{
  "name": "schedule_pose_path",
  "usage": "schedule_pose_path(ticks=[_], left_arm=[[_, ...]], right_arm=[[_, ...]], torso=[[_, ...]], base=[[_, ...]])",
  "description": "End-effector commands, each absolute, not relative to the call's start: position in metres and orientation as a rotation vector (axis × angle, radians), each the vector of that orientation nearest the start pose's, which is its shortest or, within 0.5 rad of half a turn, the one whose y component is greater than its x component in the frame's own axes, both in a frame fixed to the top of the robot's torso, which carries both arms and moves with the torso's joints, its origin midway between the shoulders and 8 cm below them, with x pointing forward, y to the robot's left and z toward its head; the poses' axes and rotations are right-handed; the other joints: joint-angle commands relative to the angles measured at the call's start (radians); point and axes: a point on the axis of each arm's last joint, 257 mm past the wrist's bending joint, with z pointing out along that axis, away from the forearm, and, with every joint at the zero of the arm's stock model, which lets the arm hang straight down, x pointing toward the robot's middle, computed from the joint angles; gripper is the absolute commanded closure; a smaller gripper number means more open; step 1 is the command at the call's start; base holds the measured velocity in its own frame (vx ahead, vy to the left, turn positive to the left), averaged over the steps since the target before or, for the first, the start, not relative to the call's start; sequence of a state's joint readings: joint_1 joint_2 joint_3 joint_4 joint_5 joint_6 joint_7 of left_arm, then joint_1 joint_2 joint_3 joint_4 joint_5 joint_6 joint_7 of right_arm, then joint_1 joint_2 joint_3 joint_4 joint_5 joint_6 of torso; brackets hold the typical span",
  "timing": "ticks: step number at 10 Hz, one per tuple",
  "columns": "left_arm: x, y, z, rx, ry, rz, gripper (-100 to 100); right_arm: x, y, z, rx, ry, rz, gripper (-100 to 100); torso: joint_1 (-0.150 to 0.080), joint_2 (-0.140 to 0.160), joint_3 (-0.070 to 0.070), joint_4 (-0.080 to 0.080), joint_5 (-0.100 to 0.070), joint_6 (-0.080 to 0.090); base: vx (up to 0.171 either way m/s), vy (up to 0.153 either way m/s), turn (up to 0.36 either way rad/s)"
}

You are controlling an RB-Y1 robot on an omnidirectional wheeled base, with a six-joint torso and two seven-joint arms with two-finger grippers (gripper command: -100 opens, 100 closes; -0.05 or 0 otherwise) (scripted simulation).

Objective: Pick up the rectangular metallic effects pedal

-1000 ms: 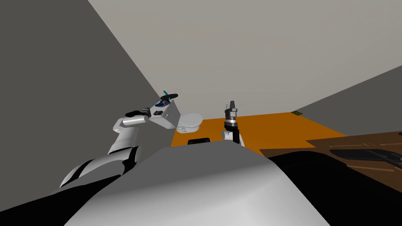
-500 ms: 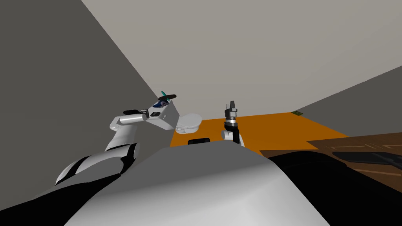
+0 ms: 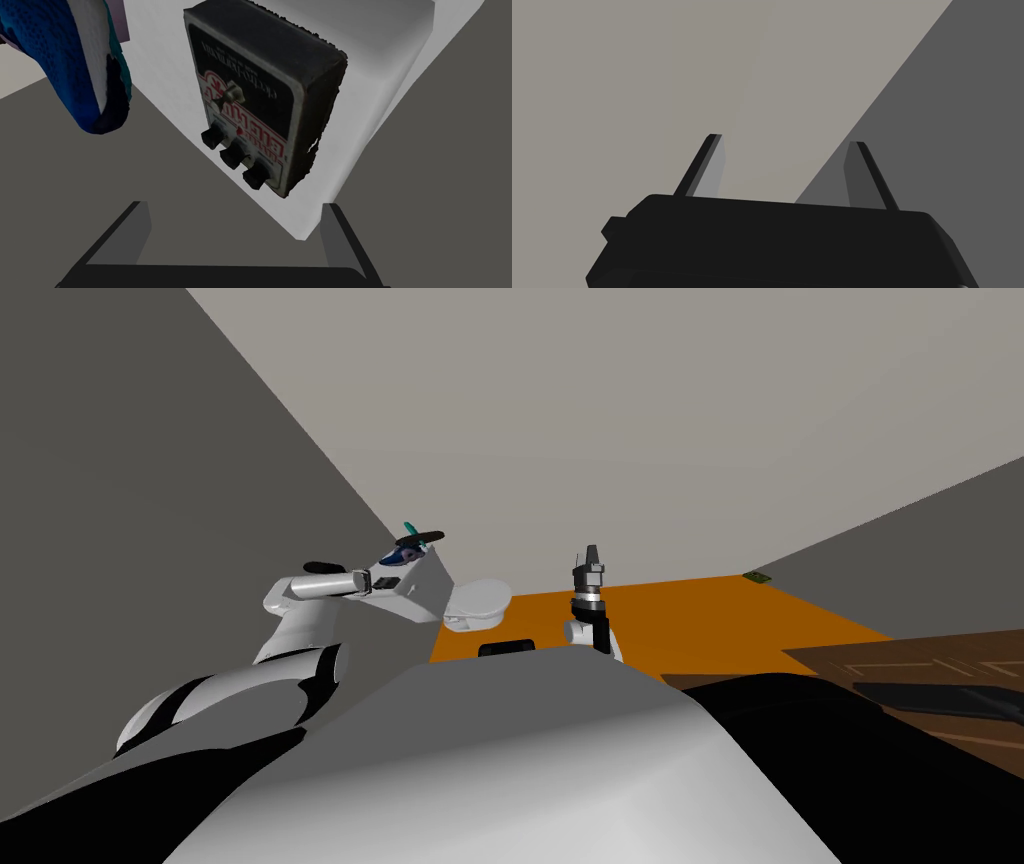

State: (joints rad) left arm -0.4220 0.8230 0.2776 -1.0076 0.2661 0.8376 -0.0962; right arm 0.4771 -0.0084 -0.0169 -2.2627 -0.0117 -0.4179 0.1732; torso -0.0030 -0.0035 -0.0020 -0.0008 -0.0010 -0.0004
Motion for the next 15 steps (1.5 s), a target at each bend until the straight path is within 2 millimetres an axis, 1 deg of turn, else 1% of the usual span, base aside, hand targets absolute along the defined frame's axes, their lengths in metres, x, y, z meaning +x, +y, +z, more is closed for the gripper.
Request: schedule_pose_path(ticks=[1, 2, 3, 4, 5, 7, 8, 11, 13, 14, 15], left_arm=[[0.493, 0.69, -0.214, -1.772, 1.376, -0.13, -100], [0.485, 0.698, -0.213, -1.805, 1.379, -0.088, -100], [0.483, 0.697, -0.216, -1.815, 1.384, -0.081, -100], [0.475, 0.704, -0.215, -1.847, 1.387, -0.04, -100], [0.473, 0.704, -0.217, -1.855, 1.39, -0.034, -100], [0.457, 0.714, -0.217, -1.915, 1.394, 0.042, -100], [0.454, 0.713, -0.219, -1.926, 1.398, 0.05, -100], [0.431, 0.722, -0.218, -2.001, 1.404, 0.145, -100], [0.421, 0.726, -0.216, -2.031, 1.404, 0.186, -100], [0.425, 0.725, -0.217, -2.02, 1.404, 0.171, -100], [0.424, 0.725, -0.217, -2.023, 1.404, 0.175, 0]], right_arm=[[0.361, -0.287, 0.009, 0.65, 0.709, 1.123, 0], [0.361, -0.287, 0.009, 0.65, 0.709, 1.123, 0], [0.361, -0.287, 0.009, 0.65, 0.709, 1.123, 0], [0.361, -0.287, 0.009, 0.65, 0.709, 1.123, 0], [0.361, -0.287, 0.009, 0.65, 0.709, 1.123, 0], [0.361, -0.287, 0.009, 0.65, 0.709, 1.123, 0], [0.361, -0.287, 0.009, 0.65, 0.709, 1.123, 0], [0.361, -0.287, 0.009, 0.65, 0.709, 1.123, 0], [0.361, -0.287, 0.009, 0.65, 0.709, 1.123, 0], [0.361, -0.287, 0.009, 0.65, 0.709, 1.123, 0], [0.361, -0.287, 0.009, 0.65, 0.709, 1.123, 0]], torso=[[0.0, 0.0, 0.0, 0.0, 0.0, 0.0], [0.001, 0.0, 0.0, 0.0, 0.0, 0.0], [0.001, 0.0, 0.0, 0.0, 0.0, 0.0], [0.001, 0.0, 0.0, 0.0, 0.0, 0.0], [0.001, -0.001, 0.0, 0.0, 0.0, 0.0], [0.001, 0.0, 0.0, 0.0, 0.0, 0.0], [-0.001, -0.001, 0.0, 0.0, 0.0, 0.0], [0.001, -0.001, -0.001, 0.0, 0.0, 0.0], [0.001, -0.001, -0.001, 0.0, 0.0, 0.0], [0.002, 0.0, 0.0, 0.0, 0.0, 0.0], [0.003, 0.002, 0.001, 0.0, 0.001, 0.0]], base=[[0.053, -0.039, -0.002], [0.064, -0.046, -0.011], [0.058, -0.045, -0.001], [0.071, -0.05, -0.006], [0.059, -0.043, -0.003], [0.059, -0.06, -0.008], [0.064, -0.05, 0.003], [0.071, -0.04, -0.005], [0.064, -0.039, 0.0], [0.023, -0.014, 0.001], [0.0, 0.0, 0.0]])
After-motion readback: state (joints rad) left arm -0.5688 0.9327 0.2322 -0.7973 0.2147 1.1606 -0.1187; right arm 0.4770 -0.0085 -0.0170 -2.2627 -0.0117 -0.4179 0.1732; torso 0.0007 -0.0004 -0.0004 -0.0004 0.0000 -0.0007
